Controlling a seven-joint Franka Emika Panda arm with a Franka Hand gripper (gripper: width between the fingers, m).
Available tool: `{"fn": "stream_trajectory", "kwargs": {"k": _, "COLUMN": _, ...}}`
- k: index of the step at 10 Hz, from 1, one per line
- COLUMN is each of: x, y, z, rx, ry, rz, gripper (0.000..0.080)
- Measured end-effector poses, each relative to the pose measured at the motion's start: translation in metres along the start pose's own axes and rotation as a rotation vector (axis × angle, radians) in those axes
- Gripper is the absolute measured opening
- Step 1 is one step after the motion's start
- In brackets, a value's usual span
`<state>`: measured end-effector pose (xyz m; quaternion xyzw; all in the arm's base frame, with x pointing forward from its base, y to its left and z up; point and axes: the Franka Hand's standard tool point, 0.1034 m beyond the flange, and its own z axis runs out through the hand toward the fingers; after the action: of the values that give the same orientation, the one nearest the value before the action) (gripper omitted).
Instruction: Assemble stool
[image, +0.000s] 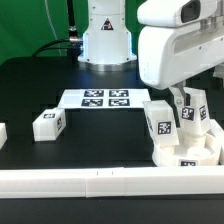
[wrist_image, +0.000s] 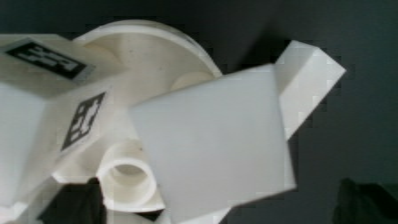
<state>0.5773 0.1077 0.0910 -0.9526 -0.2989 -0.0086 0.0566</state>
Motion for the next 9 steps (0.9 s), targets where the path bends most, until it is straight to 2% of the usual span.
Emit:
{"fn": "stream_trajectory", "kwargs": {"k": 2, "x": -0.0014, "y": 0.0016, "z": 0.0015, "rx": 0.000, "ry": -0.002, "rz": 0.007, "gripper": 0.0649}}
{"fn": "stream_trajectory", "kwargs": {"k": 3, "x": -0.0016, "y": 0.0016, "z": 0.0020, "rx": 0.001, "ry": -0.003, "rz": 0.007, "gripper": 0.0557}}
{"fn": "stream_trajectory", "kwargs": {"k": 4, "x": -0.0017, "y": 0.0018, "z": 0.0020, "rx": 0.001, "ry": -0.003, "rz": 0.008, "gripper": 0.0557}}
{"fn": "stream_trajectory", "kwargs": {"k": 5, "x": -0.0018, "y": 0.0019, "z": 0.0020, "rx": 0.001, "ry": -0.003, "rz": 0.009, "gripper": 0.0383}}
{"fn": "stream_trajectory", "kwargs": {"k": 6, "x": -0.0018, "y": 0.0020, "z": 0.0020, "rx": 0.000, "ry": -0.003, "rz": 0.009, "gripper": 0.0340}}
{"fn": "stream_trajectory", "kwargs": {"k": 9, "x": -0.0018, "y": 0.0021, "z": 0.0020, "rx": 0.001, "ry": -0.002, "rz": 0.041, "gripper": 0.0340}}
